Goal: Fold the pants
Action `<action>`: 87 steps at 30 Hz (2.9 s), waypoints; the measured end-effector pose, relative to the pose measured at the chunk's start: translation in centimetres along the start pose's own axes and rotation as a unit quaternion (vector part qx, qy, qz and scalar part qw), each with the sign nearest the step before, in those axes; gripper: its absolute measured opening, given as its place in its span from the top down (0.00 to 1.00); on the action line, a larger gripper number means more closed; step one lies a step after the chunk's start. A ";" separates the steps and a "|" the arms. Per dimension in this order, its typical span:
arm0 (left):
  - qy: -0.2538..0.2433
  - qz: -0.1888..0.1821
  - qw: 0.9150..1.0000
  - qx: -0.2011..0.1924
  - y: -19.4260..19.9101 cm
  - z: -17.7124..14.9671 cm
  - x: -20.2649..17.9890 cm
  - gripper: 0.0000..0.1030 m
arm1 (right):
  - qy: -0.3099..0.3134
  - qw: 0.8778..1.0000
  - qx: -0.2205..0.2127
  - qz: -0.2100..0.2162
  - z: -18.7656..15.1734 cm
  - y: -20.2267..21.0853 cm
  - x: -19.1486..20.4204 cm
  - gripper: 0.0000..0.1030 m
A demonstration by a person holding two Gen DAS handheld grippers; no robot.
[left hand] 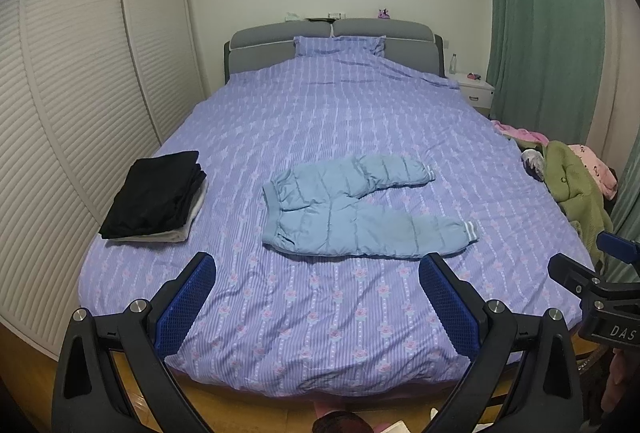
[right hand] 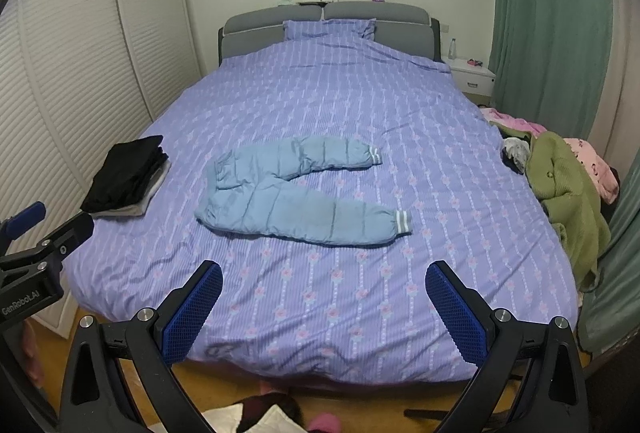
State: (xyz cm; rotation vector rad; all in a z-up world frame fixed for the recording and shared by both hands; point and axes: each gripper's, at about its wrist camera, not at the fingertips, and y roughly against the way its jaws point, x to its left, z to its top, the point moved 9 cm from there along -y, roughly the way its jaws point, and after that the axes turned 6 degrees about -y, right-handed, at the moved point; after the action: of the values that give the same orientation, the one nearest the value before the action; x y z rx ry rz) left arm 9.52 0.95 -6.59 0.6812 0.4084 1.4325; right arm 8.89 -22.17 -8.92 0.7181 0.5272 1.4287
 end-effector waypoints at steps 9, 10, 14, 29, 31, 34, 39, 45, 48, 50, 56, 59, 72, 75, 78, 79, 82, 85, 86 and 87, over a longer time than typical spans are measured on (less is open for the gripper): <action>-0.011 -0.014 0.999 0.033 -5.3 1.8 1.7 0.00 | -0.009 1.000 0.022 -0.011 2.1 -4.4 1.6 0.00; -0.011 -0.017 0.999 0.039 -6.1 2.1 2.0 0.00 | -0.012 1.000 0.025 -0.013 2.4 -5.0 1.7 0.00; -0.019 -0.027 0.998 0.052 -9.7 3.7 3.1 0.00 | -0.025 0.999 0.040 -0.020 3.9 -8.1 2.7 0.00; 0.010 0.018 0.996 0.081 -21.9 7.3 2.2 0.00 | -0.004 0.998 0.059 -0.002 10.4 -21.1 1.2 0.00; 0.015 0.030 0.995 0.089 -24.0 7.4 1.6 0.00 | 0.005 0.998 0.060 0.005 11.1 -23.2 0.3 0.00; 0.021 0.039 0.994 0.100 -27.3 7.6 0.5 0.00 | 0.013 0.998 0.058 0.008 12.5 -26.8 -1.2 0.00; 0.010 0.030 0.993 0.116 -33.8 8.0 -2.1 0.00 | 0.017 0.998 0.060 -0.007 14.2 -34.0 -4.2 0.00; -0.017 0.015 0.992 0.124 -41.9 8.8 -5.8 0.00 | 0.014 0.998 0.064 -0.014 15.8 -42.3 -6.6 0.01; -0.034 0.009 0.991 0.132 -45.5 9.3 -7.1 0.00 | 0.012 0.997 0.074 -0.017 16.0 -45.8 -7.3 0.04; -0.042 0.007 0.991 0.129 -47.3 9.9 -7.8 0.00 | 0.015 0.997 0.077 -0.021 16.1 -47.9 -7.5 0.04; -0.056 0.008 0.991 0.125 -51.2 11.1 -8.7 0.00 | 0.007 0.997 0.078 -0.028 16.6 -51.8 -7.9 0.09; -0.053 0.005 0.990 0.128 -52.5 11.2 -8.8 0.00 | 0.003 0.996 0.077 -0.034 16.9 -53.3 -8.2 0.09; -0.058 -0.004 0.990 0.128 -55.0 11.8 -9.9 0.00 | -0.093 0.991 0.101 -0.005 16.3 -57.1 -10.5 0.26; -0.062 -0.005 0.990 0.127 -55.3 12.1 -10.3 0.00 | -0.108 0.986 0.127 -0.001 15.5 -58.6 -10.5 0.28; -0.068 -0.003 0.990 0.125 -55.2 12.2 -10.4 0.00 | -0.112 0.984 0.139 -0.007 14.9 -59.4 -10.5 0.35; -0.071 -0.003 0.990 0.125 -55.2 12.3 -10.4 0.00 | -0.105 0.984 0.142 -0.015 14.9 -59.5 -10.5 0.40; -0.076 -0.001 0.989 0.126 -55.1 12.3 -10.4 0.00 | -0.070 0.987 0.141 -0.038 15.2 -59.6 -10.2 0.59; -0.075 -0.003 0.989 0.129 -55.0 12.4 -10.4 0.00 | -0.017 0.989 0.128 -0.067 15.6 -58.9 -9.4 0.74; -0.075 -0.004 0.989 0.129 -54.9 12.4 -10.4 0.00 | -0.001 0.990 0.119 -0.075 15.8 -58.3 -9.3 0.78; -0.076 -0.004 0.989 0.128 -54.8 12.5 -10.4 0.00 | 0.008 0.990 0.112 -0.083 16.1 -57.8 -9.1 0.80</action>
State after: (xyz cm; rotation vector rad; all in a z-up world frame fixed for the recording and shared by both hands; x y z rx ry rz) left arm 58.02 -11.56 -34.16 0.9875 0.4801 1.3216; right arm 59.76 -33.09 -40.27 0.8216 0.7515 1.2327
